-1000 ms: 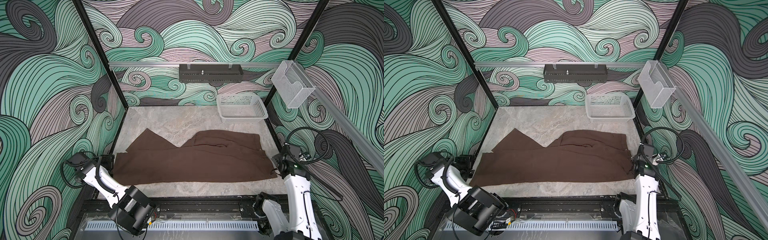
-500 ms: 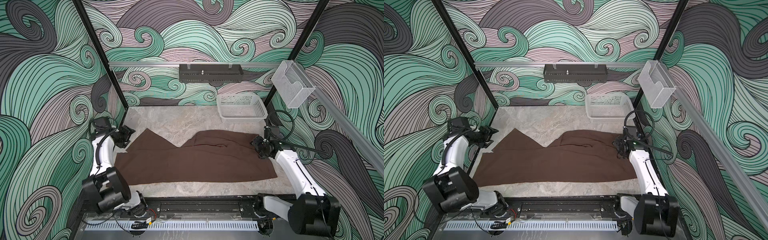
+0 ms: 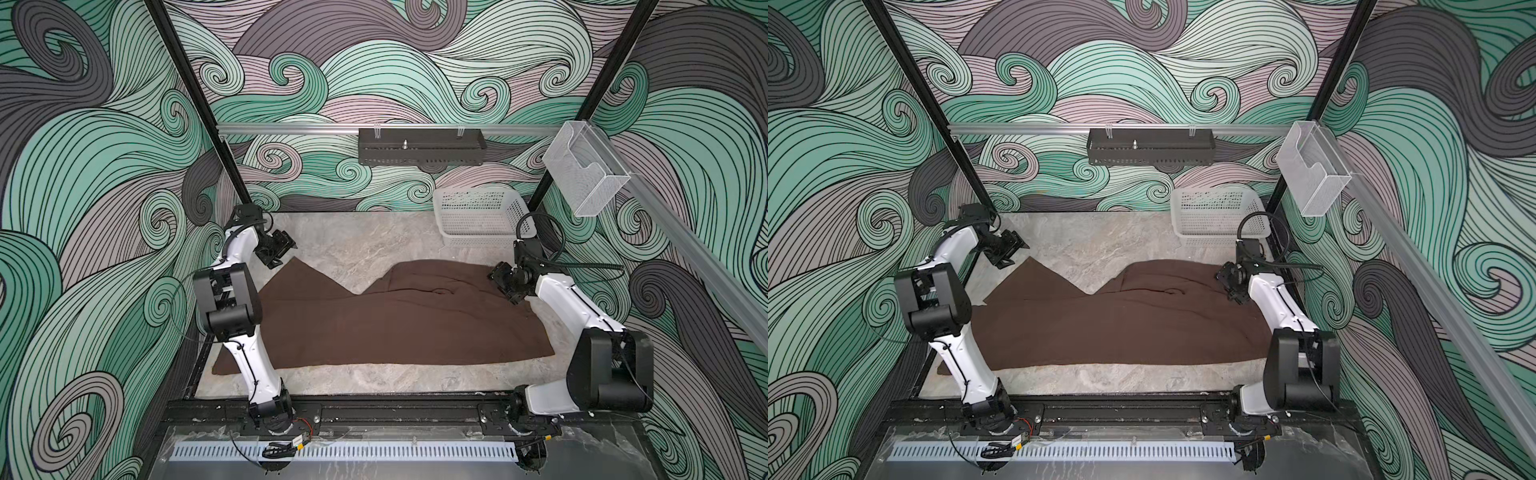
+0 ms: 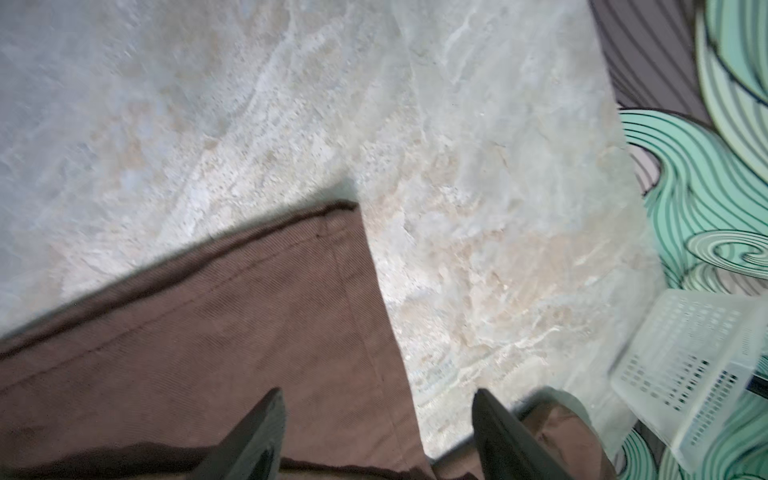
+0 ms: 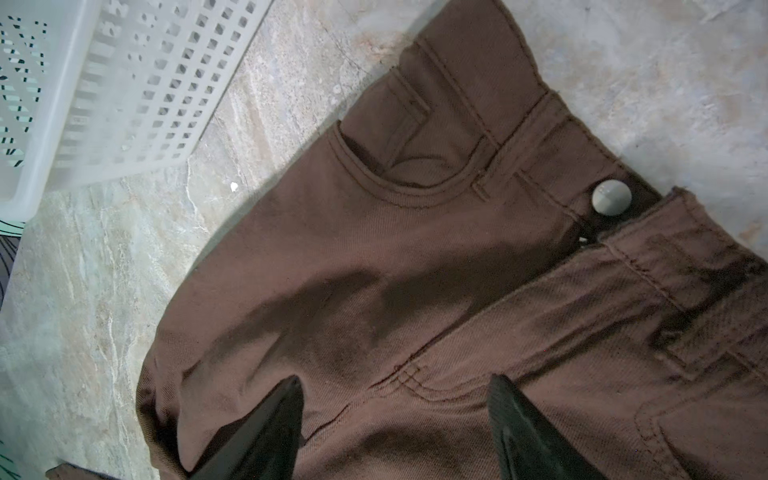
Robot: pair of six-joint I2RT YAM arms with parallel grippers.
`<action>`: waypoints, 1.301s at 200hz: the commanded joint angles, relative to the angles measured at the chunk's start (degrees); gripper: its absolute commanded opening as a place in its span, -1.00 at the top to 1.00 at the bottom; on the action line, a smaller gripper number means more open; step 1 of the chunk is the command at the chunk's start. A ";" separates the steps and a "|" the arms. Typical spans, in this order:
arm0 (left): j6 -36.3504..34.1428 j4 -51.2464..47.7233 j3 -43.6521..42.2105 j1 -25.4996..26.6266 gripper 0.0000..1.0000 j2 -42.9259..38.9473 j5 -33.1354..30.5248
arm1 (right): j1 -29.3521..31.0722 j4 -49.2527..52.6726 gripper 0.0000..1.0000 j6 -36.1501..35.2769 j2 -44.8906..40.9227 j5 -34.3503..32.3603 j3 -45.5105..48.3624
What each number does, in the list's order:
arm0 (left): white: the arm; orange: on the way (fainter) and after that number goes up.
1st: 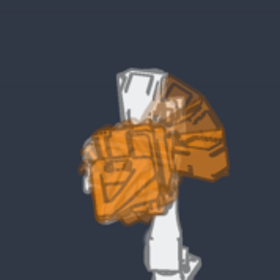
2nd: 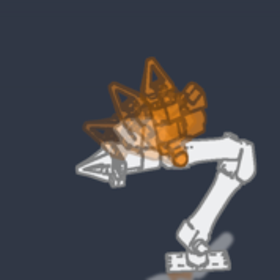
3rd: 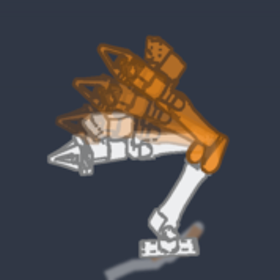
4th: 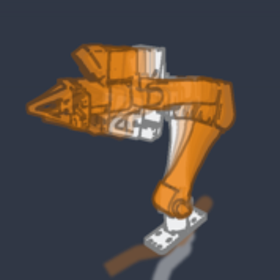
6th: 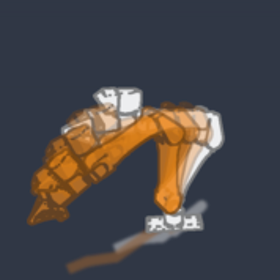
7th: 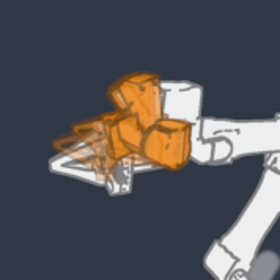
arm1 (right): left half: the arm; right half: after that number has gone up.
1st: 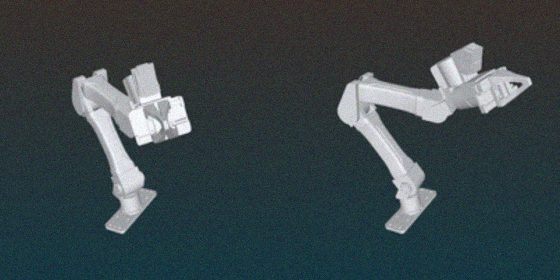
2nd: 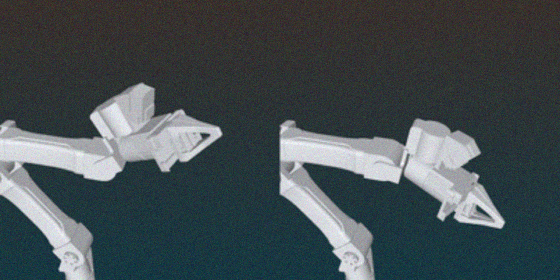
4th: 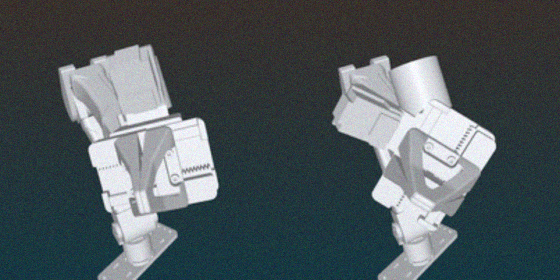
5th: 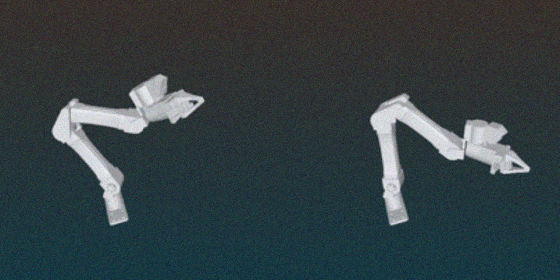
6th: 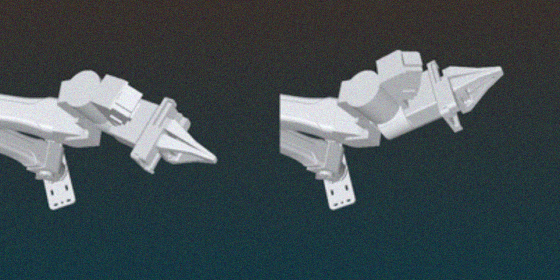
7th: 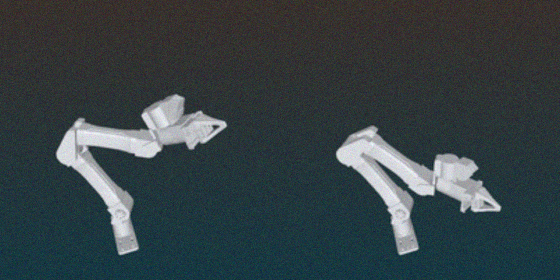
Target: Fold and stack the trousers
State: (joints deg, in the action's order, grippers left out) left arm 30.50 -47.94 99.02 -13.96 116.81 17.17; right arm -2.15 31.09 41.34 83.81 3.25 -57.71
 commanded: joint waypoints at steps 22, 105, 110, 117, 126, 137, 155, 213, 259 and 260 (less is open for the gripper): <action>-1.41 -7.68 11.12 2.51 -0.43 8.80 -9.26 | 0.13 -1.12 -0.43 -0.47 1.91 -0.96 -0.91; -3.43 -12.50 22.34 5.25 -0.35 20.02 -15.35 | 0.06 -2.57 -0.43 -0.34 3.54 -1.49 -0.83; -3.50 -12.52 22.50 5.34 -0.34 20.39 -15.40 | 0.09 -2.65 -0.43 -0.37 3.48 -1.49 -0.84; -3.51 -12.56 22.65 5.34 -0.31 20.91 -15.30 | 0.06 -2.69 -0.43 -0.39 3.60 -1.55 -0.78; -3.51 -12.78 22.87 5.50 -0.28 21.56 -15.24 | 0.13 -2.76 -0.43 -0.39 3.78 -1.60 -0.84; -3.48 -12.78 23.11 5.65 -0.24 22.13 -15.41 | 0.13 -2.72 -0.43 -0.38 3.96 -1.67 -0.82; -3.28 -12.66 23.23 5.69 -0.10 22.79 -15.65 | 0.11 -2.71 -0.43 -0.39 4.17 -1.76 -0.83; -2.81 -12.82 24.08 5.72 0.65 23.29 -16.55 | -0.52 -2.67 -0.45 0.05 3.47 -2.14 -1.13; -2.64 -13.05 23.54 5.69 1.00 19.29 -16.83 | -4.18 -2.66 -0.50 1.36 3.55 -1.58 -2.30; -2.64 -13.05 23.52 5.69 1.00 19.13 -16.87 | -4.31 -2.68 -0.50 1.37 3.59 -1.58 -2.31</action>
State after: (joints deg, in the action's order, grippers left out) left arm 27.59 -58.96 121.27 -8.80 138.78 1.69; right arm -4.14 28.40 41.39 87.48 2.13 -58.15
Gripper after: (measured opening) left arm 0.057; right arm 0.746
